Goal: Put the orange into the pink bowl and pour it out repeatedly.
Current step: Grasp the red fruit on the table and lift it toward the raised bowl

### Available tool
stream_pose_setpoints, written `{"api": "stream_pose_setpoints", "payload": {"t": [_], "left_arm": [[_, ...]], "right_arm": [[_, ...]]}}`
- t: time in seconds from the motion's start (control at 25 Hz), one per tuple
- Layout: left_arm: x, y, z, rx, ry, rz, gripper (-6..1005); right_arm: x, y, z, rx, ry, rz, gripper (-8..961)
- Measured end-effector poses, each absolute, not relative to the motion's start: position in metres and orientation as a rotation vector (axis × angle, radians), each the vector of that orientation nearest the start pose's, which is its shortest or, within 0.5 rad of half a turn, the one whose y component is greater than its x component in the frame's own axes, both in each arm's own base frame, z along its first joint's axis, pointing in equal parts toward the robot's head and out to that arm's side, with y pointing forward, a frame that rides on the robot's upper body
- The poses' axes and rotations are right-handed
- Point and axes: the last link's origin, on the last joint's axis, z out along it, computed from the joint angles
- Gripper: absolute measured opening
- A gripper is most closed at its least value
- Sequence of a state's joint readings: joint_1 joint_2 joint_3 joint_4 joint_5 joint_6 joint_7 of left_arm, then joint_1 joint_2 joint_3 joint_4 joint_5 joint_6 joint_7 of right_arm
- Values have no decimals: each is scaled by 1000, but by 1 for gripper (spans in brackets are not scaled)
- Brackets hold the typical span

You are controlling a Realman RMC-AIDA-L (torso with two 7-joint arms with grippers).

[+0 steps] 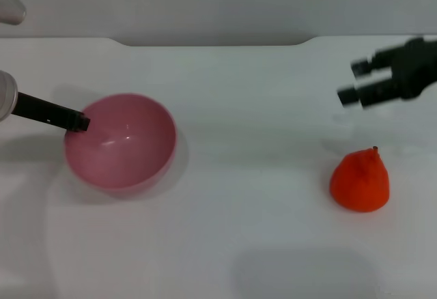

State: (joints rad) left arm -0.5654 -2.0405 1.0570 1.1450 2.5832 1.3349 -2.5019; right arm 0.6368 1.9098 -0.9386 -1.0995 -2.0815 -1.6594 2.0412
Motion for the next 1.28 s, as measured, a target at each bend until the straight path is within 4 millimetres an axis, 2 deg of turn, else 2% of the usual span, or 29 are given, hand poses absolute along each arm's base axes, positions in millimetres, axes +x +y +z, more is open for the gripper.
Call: {"api": "stream_pose_setpoints", "payload": {"t": [0.12, 0.28, 0.44, 0.96, 1.28], "left_arm": [[-255, 386, 48, -2276, -1214, 187, 42], [-254, 386, 46, -2282, -1212, 187, 42], [-253, 386, 45, -2286, -1214, 186, 42], [-253, 386, 43, -2288, -1217, 186, 42], [-250, 388, 43, -2294, -1210, 184, 42]], "right_arm": [[192, 383, 75, -2796, 746, -47, 754], [191, 384, 51, -2778, 730, -321, 754], [192, 383, 36, -2751, 714, -479, 754], [199, 381, 32, -2725, 750, -605, 753], [208, 383, 23, -2716, 790, -631, 702]]}}
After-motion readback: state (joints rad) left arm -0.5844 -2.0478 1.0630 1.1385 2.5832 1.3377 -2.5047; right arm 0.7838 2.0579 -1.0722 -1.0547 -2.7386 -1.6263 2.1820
